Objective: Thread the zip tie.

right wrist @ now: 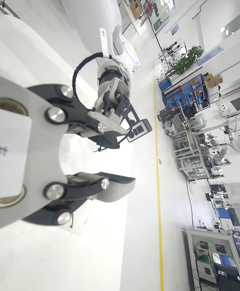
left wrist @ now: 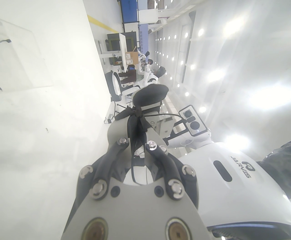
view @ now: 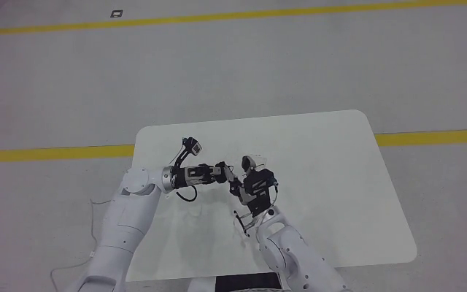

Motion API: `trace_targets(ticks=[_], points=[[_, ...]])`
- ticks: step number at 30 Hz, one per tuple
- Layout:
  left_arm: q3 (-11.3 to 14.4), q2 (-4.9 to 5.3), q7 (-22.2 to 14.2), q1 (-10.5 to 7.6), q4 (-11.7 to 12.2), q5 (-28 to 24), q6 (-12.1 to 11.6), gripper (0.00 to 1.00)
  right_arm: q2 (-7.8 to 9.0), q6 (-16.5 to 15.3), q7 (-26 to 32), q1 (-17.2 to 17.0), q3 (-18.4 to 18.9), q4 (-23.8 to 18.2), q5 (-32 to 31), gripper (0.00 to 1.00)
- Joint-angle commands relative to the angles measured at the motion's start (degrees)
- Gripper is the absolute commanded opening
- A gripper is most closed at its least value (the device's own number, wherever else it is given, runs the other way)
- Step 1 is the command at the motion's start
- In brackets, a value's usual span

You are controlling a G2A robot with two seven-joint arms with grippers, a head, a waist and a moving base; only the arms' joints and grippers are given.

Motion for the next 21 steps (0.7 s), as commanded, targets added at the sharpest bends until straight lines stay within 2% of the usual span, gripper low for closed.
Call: trace_targets(ticks=[1,2,3,7,11,12,14,15,21], points=[[0.00,0.00,0.00,0.00,0.00,0.00,0.00,0.00,0.06,-0.08,-0.07,-0.28,0.06,-0.15,-0.20,0.67],[0.00,0.00,0.00,0.00,0.00,0.00,0.00,0.00,0.09,-0.12,-0.10,-0.38,0.07,-0.20,-0.30,0.61],[0.00,0.00,0.00,0.00,0.00,0.00,0.00,0.00,0.12,-0.16,-0.24,-0.51,0.10,-0.27,-0.47,0.51],[0.00,0.00,0.00,0.00,0.00,0.00,0.00,0.00,0.24,-0.24,-0.94,-0.95,0.21,-0.73,-1.00,0.42],[0.00,0.00,0.00,0.00,0.00,0.00,0.00,0.00,0.36,-0.37,-1.25,-1.31,0.28,-1.14,-1.57,0.26],[0.00,0.00,0.00,0.00,0.00,0.00,0.00,0.00,0.38,-0.39,-1.27,-1.37,0.27,-1.22,-1.68,0.16],[0.00,0.00,0.00,0.00,0.00,0.00,0.00,0.00,0.42,-0.42,-1.32,-1.48,0.22,-1.33,-1.99,0.03],[0.00,0.00,0.00,0.00,0.00,0.00,0.00,0.00,0.44,-0.43,-1.33,-1.52,0.21,-1.37,-2.07,0.00],[0.00,0.00,0.00,0.00,0.00,0.00,0.00,0.00,0.51,-0.59,-1.35,-1.54,0.09,-1.39,-2.55,0.00]])
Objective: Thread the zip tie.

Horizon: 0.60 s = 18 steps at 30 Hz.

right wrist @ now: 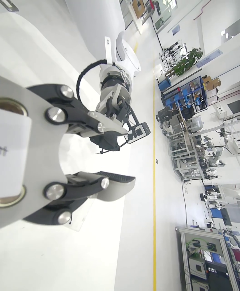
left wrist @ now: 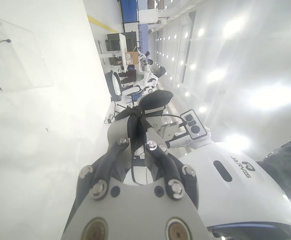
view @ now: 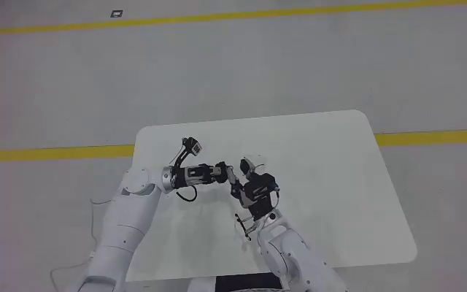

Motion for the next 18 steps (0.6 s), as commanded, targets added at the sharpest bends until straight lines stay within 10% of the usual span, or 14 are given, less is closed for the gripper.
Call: trace_targets(ticks=[1,18], points=[[0.00,0.00,0.00,0.00,0.00,0.00,0.00,0.00,0.02,-0.03,-0.02,0.02,-0.05,0.01,-0.11,0.00],[0.00,0.00,0.00,0.00,0.00,0.00,0.00,0.00,0.00,-0.10,0.90,0.91,-0.44,1.41,0.12,0.00]])
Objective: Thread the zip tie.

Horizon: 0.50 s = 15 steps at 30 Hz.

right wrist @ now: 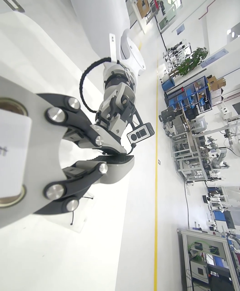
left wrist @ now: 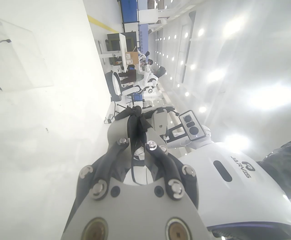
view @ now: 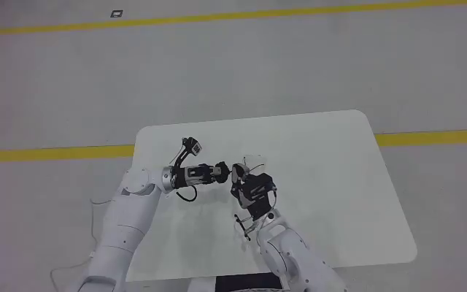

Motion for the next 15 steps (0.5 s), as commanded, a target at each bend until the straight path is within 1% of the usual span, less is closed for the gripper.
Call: trace_targets(ticks=[1,8,9,10,15], points=[[0.00,0.00,0.00,0.00,0.00,0.00,0.00,0.00,-0.04,0.02,0.06,0.26,-0.09,0.37,0.20,0.00],[0.00,0.00,0.00,0.00,0.00,0.00,0.00,0.00,-0.14,0.40,-0.11,0.67,-0.14,0.95,0.96,0.01],[0.00,0.00,0.00,0.00,0.00,0.00,0.00,0.00,-0.16,0.71,-0.59,0.53,0.00,0.69,1.46,0.49],[0.00,0.00,0.00,0.00,0.00,0.00,0.00,0.00,-0.16,0.85,-0.97,0.38,0.13,0.52,1.79,1.00],[0.00,0.00,0.00,0.00,0.00,0.00,0.00,0.00,0.10,0.69,-2.66,-0.91,1.45,-0.90,2.73,1.00]])
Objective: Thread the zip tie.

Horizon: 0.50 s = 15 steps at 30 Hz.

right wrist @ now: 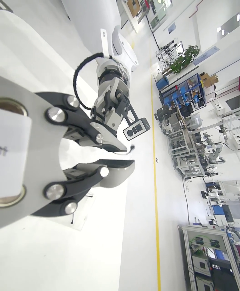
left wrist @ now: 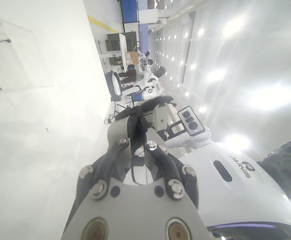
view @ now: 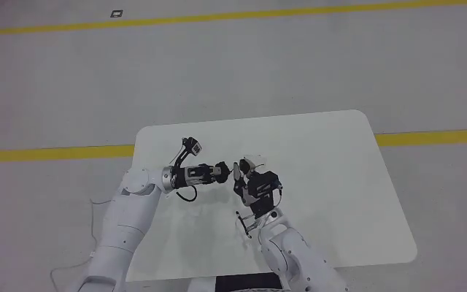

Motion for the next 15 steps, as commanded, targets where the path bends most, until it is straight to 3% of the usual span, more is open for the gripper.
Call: trace_targets(ticks=[1,15], points=[[0.00,0.00,0.00,0.00,0.00,0.00,0.00,0.00,0.16,-0.27,-0.60,-0.62,0.64,-0.57,0.15,1.00],[0.00,0.00,0.00,0.00,0.00,0.00,0.00,0.00,0.72,-0.09,-3.46,-3.36,3.28,-1.53,1.36,1.00]])
